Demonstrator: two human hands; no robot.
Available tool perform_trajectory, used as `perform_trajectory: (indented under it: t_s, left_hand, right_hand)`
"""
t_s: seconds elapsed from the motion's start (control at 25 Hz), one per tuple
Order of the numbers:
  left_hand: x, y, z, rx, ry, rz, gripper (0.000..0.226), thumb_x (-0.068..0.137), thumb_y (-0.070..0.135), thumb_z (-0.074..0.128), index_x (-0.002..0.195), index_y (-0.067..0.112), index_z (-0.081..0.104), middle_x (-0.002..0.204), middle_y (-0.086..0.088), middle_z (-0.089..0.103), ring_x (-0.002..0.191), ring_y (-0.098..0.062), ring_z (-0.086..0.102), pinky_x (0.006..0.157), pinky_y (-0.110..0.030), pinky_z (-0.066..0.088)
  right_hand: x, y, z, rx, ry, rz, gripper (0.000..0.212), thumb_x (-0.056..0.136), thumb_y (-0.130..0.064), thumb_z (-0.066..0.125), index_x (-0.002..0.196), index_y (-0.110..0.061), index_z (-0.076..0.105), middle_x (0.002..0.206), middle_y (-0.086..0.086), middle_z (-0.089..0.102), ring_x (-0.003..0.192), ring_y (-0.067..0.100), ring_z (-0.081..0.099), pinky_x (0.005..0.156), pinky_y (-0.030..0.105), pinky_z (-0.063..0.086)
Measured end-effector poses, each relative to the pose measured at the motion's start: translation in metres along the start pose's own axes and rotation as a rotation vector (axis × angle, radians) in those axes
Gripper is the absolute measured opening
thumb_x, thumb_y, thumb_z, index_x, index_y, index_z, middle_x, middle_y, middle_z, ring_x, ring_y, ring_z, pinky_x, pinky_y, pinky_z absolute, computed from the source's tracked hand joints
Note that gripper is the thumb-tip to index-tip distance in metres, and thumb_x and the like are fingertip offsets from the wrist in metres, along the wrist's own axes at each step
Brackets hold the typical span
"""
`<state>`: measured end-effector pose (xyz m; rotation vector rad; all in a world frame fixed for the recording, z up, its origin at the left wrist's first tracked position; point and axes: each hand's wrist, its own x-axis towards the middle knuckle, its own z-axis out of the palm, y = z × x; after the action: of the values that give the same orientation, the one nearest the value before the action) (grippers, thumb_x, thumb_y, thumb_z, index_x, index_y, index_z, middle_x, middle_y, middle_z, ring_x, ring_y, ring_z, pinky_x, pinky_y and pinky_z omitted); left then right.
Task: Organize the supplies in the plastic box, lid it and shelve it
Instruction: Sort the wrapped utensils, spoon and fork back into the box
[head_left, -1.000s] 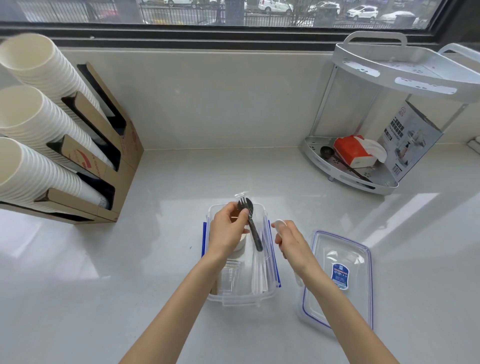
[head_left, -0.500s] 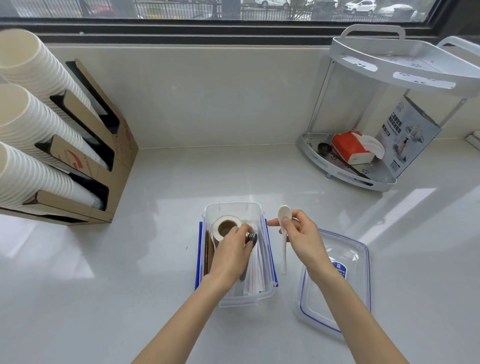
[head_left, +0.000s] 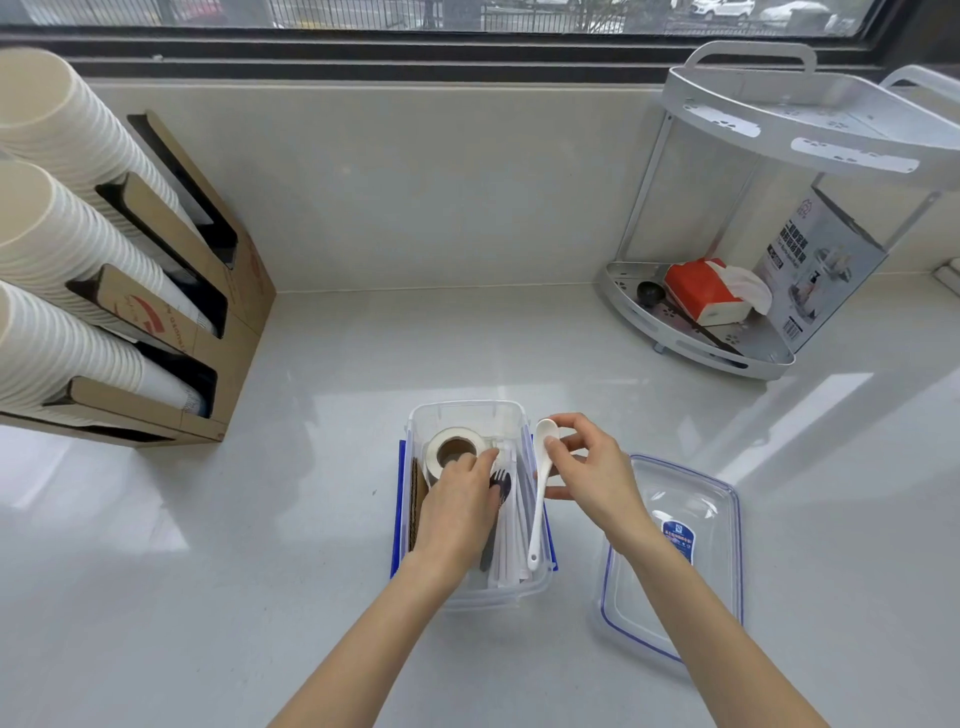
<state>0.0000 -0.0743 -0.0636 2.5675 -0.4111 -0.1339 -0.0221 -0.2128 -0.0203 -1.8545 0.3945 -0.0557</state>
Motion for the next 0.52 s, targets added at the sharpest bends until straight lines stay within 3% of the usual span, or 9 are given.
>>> perform_trajectory:
  t_s: [0.12,0.2,0.36,0.52]
  left_hand:
    - [-0.001,-0.005,-0.011,-0.041,0.053,-0.008,0.041,0.091,0.023,0.045,0.132,0.019,0.041,0.118,-0.005,0.057,0.105,-0.023,0.055,0.082,-0.035,0.047]
    - [-0.003,-0.012,-0.021,-0.074,0.119,-0.022,0.032,0.09,0.023,0.046,0.122,0.018,0.05,0.116,-0.004,0.059,0.105,-0.022,0.054,0.083,-0.036,0.047]
    - [-0.008,-0.034,-0.038,-0.063,0.242,-0.132,0.034,0.089,0.021,0.047,0.122,0.015,0.049,0.12,-0.008,0.053,0.111,-0.025,0.046,0.082,-0.038,0.045]
    - [-0.016,-0.051,-0.037,-0.146,0.18,-0.282,0.041,0.09,0.024,0.046,0.128,0.013,0.04,0.125,-0.01,0.047,0.114,-0.025,0.045,0.077,-0.033,0.041]
  right_hand:
    - [0.002,-0.003,0.009,-0.153,0.005,-0.066,0.014,0.09,-0.021,0.047,0.096,-0.015,0.059,0.071,0.0,0.058,0.06,0.019,0.064,0.056,0.03,0.06]
    - [0.004,-0.005,0.018,-0.373,-0.015,-0.125,0.019,0.09,-0.026,0.045,0.093,-0.015,0.06,0.07,0.0,0.062,0.066,0.027,0.065,0.065,0.038,0.055]
    - [0.01,-0.004,0.038,-0.767,-0.009,-0.176,0.025,0.09,-0.029,0.04,0.098,-0.015,0.06,0.092,0.006,0.07,0.085,0.034,0.059,0.063,0.031,0.035]
    - [0.014,-0.004,0.05,-0.942,-0.121,-0.136,0.027,0.089,-0.022,0.04,0.094,-0.005,0.06,0.096,0.015,0.066,0.09,0.037,0.058,0.066,0.033,0.034]
